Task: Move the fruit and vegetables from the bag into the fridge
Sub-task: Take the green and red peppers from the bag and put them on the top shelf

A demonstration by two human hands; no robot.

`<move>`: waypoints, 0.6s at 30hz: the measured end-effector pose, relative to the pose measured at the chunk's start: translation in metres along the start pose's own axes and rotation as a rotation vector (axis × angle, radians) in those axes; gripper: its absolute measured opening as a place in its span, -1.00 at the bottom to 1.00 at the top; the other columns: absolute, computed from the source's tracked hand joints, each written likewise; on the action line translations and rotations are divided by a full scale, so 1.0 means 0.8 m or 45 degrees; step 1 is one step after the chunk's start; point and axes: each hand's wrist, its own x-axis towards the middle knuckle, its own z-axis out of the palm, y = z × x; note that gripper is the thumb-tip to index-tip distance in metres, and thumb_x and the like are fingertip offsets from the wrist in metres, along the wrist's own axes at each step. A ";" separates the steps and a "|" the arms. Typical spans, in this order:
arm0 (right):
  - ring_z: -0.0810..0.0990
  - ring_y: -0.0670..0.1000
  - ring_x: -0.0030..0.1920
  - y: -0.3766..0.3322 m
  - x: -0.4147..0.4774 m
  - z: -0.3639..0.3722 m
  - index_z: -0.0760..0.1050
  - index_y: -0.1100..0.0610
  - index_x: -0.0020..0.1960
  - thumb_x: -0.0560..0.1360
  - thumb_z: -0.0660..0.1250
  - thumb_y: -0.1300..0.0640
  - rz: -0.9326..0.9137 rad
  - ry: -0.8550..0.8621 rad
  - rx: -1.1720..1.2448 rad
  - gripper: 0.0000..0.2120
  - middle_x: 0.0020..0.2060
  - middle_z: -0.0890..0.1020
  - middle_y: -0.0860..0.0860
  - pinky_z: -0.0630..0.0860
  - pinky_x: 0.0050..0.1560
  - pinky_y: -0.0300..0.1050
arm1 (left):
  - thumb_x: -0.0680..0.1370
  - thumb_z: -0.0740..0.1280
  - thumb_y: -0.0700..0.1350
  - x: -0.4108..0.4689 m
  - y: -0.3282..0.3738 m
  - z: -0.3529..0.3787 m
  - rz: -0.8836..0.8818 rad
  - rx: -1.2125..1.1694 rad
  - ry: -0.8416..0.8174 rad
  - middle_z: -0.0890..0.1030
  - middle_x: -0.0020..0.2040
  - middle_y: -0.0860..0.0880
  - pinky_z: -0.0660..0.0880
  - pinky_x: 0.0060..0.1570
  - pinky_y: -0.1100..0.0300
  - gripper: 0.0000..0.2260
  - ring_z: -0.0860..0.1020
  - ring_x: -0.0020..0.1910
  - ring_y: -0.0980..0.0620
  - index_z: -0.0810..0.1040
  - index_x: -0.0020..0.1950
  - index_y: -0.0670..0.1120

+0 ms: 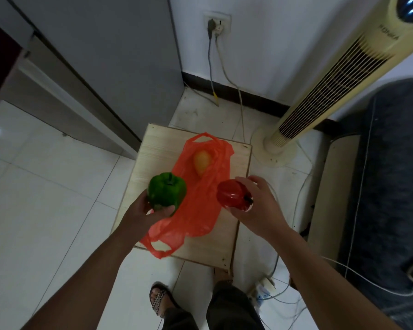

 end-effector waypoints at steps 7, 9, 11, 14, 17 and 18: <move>0.42 -0.04 0.15 -0.046 -0.039 -0.023 0.29 -0.05 0.36 0.33 0.47 -0.09 -0.036 -0.037 0.050 -0.33 0.31 0.30 0.02 0.34 0.07 -0.29 | 0.15 0.50 0.05 -0.069 0.034 -0.005 0.005 -0.099 0.043 0.56 0.06 0.18 0.46 -0.21 0.39 -0.44 0.50 0.02 0.28 0.46 0.12 0.18; 0.42 -0.03 0.17 -0.058 -0.049 -0.030 0.28 -0.03 0.38 0.34 0.46 -0.07 -0.058 -0.048 0.030 -0.32 0.31 0.30 0.02 0.30 0.05 -0.32 | 0.12 0.51 0.09 -0.086 0.036 -0.011 0.000 -0.109 0.074 0.58 0.07 0.17 0.47 -0.05 0.31 -0.44 0.52 0.05 0.26 0.49 0.09 0.19; 0.42 -0.01 0.19 -0.068 -0.056 -0.035 0.27 -0.03 0.39 0.34 0.46 -0.06 -0.074 -0.064 0.010 -0.31 0.32 0.30 0.02 0.29 0.07 -0.32 | 0.10 0.51 0.13 -0.099 0.035 -0.017 -0.007 -0.105 0.115 0.58 0.09 0.16 0.43 0.05 0.24 -0.44 0.51 0.09 0.22 0.49 0.08 0.20; 0.43 0.01 0.18 -0.081 -0.060 -0.038 0.28 -0.03 0.38 0.34 0.46 -0.08 -0.136 -0.058 0.010 -0.32 0.31 0.31 0.03 0.35 0.08 -0.28 | 0.08 0.49 0.19 -0.110 0.031 -0.026 -0.019 -0.083 0.153 0.57 0.13 0.13 0.40 0.08 0.21 -0.39 0.50 0.13 0.20 0.48 0.11 0.22; 0.44 0.03 0.19 -0.088 -0.057 -0.032 0.27 -0.03 0.37 0.33 0.45 -0.14 -0.166 -0.078 -0.003 -0.32 0.30 0.32 0.03 0.41 0.13 -0.22 | 0.21 0.51 0.08 -0.117 0.031 -0.028 -0.005 -0.085 0.169 0.56 0.08 0.17 0.41 0.01 0.25 -0.52 0.48 0.08 0.26 0.46 0.08 0.24; 0.45 0.03 0.18 -0.091 -0.056 -0.030 0.27 -0.03 0.37 0.33 0.44 -0.15 -0.168 -0.084 0.000 -0.31 0.30 0.32 0.03 0.42 0.12 -0.22 | 0.26 0.51 0.02 -0.118 0.031 -0.028 0.005 -0.087 0.174 0.56 0.07 0.19 0.41 0.01 0.25 -0.56 0.47 0.06 0.28 0.45 0.07 0.24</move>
